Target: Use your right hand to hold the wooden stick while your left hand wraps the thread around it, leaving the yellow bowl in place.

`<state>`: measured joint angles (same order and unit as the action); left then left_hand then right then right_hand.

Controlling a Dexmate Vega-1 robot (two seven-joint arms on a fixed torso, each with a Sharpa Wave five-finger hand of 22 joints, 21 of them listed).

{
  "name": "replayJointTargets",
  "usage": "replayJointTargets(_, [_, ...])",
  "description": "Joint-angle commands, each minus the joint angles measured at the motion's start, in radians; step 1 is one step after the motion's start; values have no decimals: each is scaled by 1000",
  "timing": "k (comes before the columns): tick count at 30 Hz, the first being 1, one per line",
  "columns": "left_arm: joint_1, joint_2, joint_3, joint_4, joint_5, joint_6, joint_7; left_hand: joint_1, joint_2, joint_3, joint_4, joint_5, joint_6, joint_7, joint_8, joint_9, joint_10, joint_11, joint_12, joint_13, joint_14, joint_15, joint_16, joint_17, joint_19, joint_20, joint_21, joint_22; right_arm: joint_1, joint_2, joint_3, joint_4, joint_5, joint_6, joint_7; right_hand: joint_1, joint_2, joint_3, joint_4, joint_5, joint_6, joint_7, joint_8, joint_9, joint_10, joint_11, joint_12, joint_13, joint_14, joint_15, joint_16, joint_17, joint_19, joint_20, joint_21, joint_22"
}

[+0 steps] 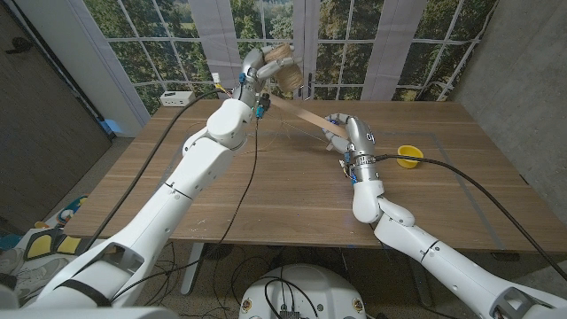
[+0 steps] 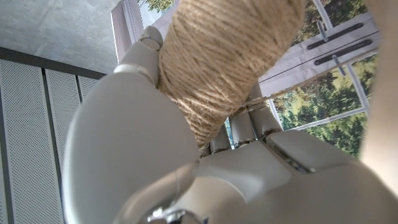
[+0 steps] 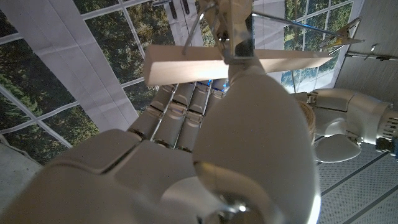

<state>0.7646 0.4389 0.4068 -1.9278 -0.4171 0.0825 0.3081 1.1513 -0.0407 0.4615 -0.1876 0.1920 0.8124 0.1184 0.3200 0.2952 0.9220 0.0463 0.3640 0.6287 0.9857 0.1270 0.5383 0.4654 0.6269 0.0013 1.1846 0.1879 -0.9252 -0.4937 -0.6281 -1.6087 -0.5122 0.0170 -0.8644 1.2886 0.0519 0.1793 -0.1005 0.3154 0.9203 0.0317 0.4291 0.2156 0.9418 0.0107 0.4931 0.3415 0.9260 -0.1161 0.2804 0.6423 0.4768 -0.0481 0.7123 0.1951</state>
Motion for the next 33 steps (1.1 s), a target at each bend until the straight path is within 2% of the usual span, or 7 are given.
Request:
replayJointTargets(1, [84,30,-15,-19,-89,-61,-11,131,182,85,34,-1,99,2,-5,3,55,-49,-6,5,319,-353,23,126,59,-183,134,1,16,24,11,27,-19,-32,-94,107,116,3,6,3,86,-84,4,144,95,-68,128,118,19,-118,-1,3,-8,-58,7,2])
replayJointTargets(11, [131,46,-13,-15,-141,-86,-25,129,181,89,33,-2,99,1,-10,5,57,-49,-11,8,326,-354,7,105,55,-183,138,-1,31,56,12,54,-56,-83,-212,109,115,2,5,4,86,-84,5,145,98,-69,127,118,22,-118,-4,6,-12,-59,14,1])
replayJointTargets(17, [160,49,-15,-17,-167,-112,-32,128,181,91,33,-3,101,1,-11,7,57,-50,-12,9,327,-354,1,99,55,-183,142,-1,36,69,11,59,-70,-117,-253,108,114,1,6,5,88,-86,5,144,100,-73,127,118,24,-119,-7,6,-15,-59,20,0])
replayJointTargets(26, [192,67,-17,-29,-216,-112,-51,128,180,95,32,-3,100,0,-15,8,58,-47,-15,10,328,-354,-6,93,53,-184,145,-2,22,163,90,111,-178,-109,-253,108,114,1,7,6,94,-85,6,141,106,-69,125,114,28,-118,-12,7,-15,-59,29,-1])
replayJointTargets(33, [233,64,-28,-13,-252,-130,-40,128,180,97,31,-4,101,1,-17,9,59,-48,-19,9,325,-355,-21,74,51,-184,148,-2,-5,230,178,134,-200,9,-253,108,112,0,6,8,91,-87,5,140,109,-69,124,113,32,-118,-14,8,-18,-62,34,-2])
